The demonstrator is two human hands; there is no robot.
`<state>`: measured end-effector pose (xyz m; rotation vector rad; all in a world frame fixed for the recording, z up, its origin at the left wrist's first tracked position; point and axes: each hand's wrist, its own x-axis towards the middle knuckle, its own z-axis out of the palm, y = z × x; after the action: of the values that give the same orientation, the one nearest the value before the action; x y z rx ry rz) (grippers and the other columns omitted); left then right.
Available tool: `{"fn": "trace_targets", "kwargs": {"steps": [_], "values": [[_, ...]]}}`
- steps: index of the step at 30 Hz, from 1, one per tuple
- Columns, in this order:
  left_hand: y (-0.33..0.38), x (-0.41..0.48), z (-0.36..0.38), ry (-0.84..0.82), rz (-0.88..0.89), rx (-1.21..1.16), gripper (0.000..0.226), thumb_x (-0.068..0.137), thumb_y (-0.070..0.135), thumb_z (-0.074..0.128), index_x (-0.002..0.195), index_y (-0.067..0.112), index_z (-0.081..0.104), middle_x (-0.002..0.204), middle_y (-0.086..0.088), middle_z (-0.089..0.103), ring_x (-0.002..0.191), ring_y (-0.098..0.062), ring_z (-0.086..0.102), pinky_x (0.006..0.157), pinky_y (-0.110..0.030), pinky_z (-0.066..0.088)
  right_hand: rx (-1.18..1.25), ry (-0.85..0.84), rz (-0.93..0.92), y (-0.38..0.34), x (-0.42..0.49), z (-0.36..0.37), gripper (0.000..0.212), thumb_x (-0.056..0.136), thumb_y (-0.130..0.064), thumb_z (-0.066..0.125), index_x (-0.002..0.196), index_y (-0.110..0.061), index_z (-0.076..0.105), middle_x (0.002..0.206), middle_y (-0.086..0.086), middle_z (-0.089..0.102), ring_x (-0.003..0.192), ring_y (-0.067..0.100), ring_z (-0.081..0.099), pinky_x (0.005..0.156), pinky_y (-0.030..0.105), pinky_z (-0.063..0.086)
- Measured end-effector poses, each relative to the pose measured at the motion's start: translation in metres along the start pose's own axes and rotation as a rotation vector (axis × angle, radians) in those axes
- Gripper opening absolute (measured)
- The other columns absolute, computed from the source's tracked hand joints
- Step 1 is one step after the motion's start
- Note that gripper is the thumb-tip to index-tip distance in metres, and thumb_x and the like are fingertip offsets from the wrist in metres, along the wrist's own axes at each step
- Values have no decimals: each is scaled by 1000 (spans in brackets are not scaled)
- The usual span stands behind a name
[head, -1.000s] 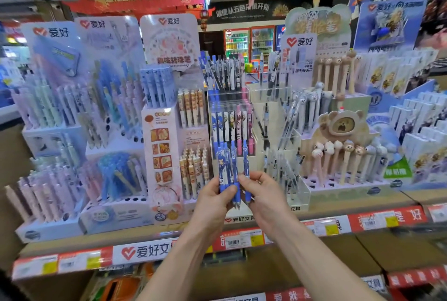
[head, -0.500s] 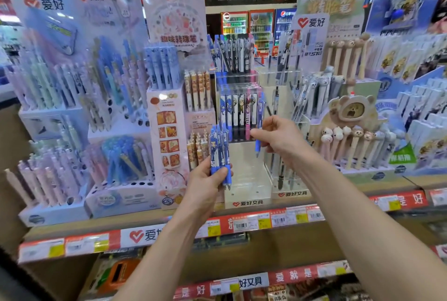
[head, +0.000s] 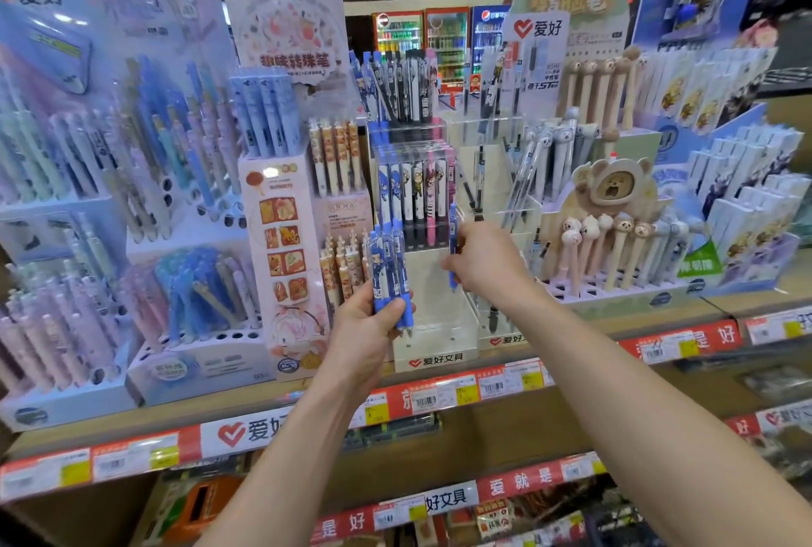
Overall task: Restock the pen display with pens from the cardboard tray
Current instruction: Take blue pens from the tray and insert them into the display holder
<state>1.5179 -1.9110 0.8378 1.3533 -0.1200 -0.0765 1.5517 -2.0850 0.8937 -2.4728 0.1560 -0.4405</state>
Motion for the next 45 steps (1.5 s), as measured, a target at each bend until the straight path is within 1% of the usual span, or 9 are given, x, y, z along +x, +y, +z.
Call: {"fn": "trace_targets", "kwargs": {"steps": [3, 6, 11, 18, 23, 27, 30, 39, 45], "values": [[0, 1, -1, -2, 1, -2, 34, 98, -4, 54, 107, 25, 69, 90, 4, 78, 88, -15, 70, 77, -31, 55, -107, 23, 9, -1, 4, 8, 9, 86, -7, 64, 92, -12, 60, 88, 10, 66, 82, 32, 61, 66, 32, 43], [1, 0, 0, -14, 20, -9, 36, 97, -6, 53, 104, 25, 68, 85, 5, 78, 84, -13, 71, 74, -28, 56, -151, 37, 38, -1, 5, 15, 14, 87, -2, 61, 98, -10, 64, 85, 9, 60, 79, 29, 53, 66, 30, 39], [3, 1, 4, -37, 29, -14, 38, 97, -8, 52, 102, 27, 66, 81, 9, 79, 79, -7, 73, 68, -20, 57, -129, 61, 93, 3, 3, 30, 16, 85, 4, 55, 84, -7, 67, 87, 15, 68, 80, 33, 63, 62, 32, 47], [3, 1, 5, -22, 16, -38, 36, 96, -7, 54, 103, 26, 67, 85, 6, 79, 83, -11, 73, 71, -24, 56, -137, 161, 116, 15, -16, 50, 11, 93, -9, 58, 89, -7, 69, 89, 14, 71, 85, 34, 66, 63, 33, 41], [3, 3, 5, -8, 10, -40, 36, 96, -7, 54, 102, 25, 68, 93, 1, 76, 92, -18, 69, 81, -31, 54, -168, 212, 133, 15, -23, 56, 17, 97, -12, 58, 106, -5, 70, 107, 14, 67, 100, 33, 63, 78, 39, 49], [2, 3, 5, -18, 13, -30, 35, 96, -7, 55, 103, 24, 69, 95, -1, 75, 94, -20, 68, 85, -34, 54, -118, 229, 176, 13, -23, 57, 16, 97, -7, 53, 109, -5, 63, 104, 15, 69, 96, 34, 66, 68, 34, 41], [2, 4, 4, -16, 10, -30, 35, 96, -6, 55, 104, 25, 69, 95, -2, 75, 95, -20, 68, 86, -35, 54, -91, 256, 191, 11, -24, 54, 18, 99, -10, 53, 115, -3, 56, 104, 17, 69, 96, 36, 67, 67, 35, 41], [3, 4, 6, -4, 0, -1, 34, 96, -5, 56, 107, 25, 69, 102, -4, 77, 101, -23, 70, 93, -41, 55, 19, 236, 190, 11, -27, 48, 16, 97, -15, 59, 110, -6, 57, 100, 14, 68, 93, 34, 66, 65, 33, 40], [3, 2, 8, -3, 20, 12, 34, 96, -5, 56, 109, 23, 69, 93, 3, 79, 93, -17, 72, 83, -33, 57, 96, 233, 163, 8, -38, 40, 28, 94, -23, 67, 112, -7, 53, 98, 12, 68, 92, 33, 65, 66, 34, 42]]}}
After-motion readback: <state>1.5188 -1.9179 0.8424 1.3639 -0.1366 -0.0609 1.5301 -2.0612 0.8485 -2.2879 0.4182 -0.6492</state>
